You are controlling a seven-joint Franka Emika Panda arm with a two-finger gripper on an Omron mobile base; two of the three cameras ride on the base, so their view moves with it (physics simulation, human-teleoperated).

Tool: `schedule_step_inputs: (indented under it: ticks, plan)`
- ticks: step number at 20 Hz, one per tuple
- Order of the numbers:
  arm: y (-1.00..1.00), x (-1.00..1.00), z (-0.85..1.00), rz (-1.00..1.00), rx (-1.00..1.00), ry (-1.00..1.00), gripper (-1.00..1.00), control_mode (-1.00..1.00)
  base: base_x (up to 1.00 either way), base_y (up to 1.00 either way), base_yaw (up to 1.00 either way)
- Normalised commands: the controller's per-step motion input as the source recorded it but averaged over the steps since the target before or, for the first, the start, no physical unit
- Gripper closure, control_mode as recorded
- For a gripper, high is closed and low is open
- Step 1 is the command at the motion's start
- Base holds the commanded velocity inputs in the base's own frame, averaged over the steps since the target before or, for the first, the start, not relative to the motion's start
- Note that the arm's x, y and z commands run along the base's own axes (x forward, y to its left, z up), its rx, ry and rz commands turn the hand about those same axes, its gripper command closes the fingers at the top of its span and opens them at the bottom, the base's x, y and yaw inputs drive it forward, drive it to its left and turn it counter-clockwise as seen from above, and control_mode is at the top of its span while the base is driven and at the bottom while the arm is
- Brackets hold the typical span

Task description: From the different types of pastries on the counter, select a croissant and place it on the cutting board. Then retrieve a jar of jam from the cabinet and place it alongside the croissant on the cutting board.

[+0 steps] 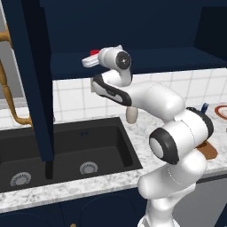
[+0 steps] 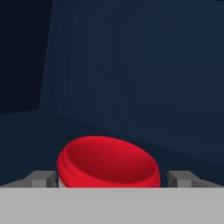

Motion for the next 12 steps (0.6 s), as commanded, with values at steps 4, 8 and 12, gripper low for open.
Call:
schedule_step_inputs:
  ticks: [4, 8, 12]
  plan:
    - [0.09, 0.00, -0.11, 0.00, 0.00, 0.00, 1.00, -1.00, 0.00, 0.00, 0.00]
    - [0.01, 0.00, 0.00, 0.00, 0.00, 0.00, 1.00, -1.00, 0.00, 0.00, 0.00]
    - [0.03, 0.00, 0.00, 0.00, 0.00, 0.00, 1.00, -1.00, 0.00, 0.00, 0.00]
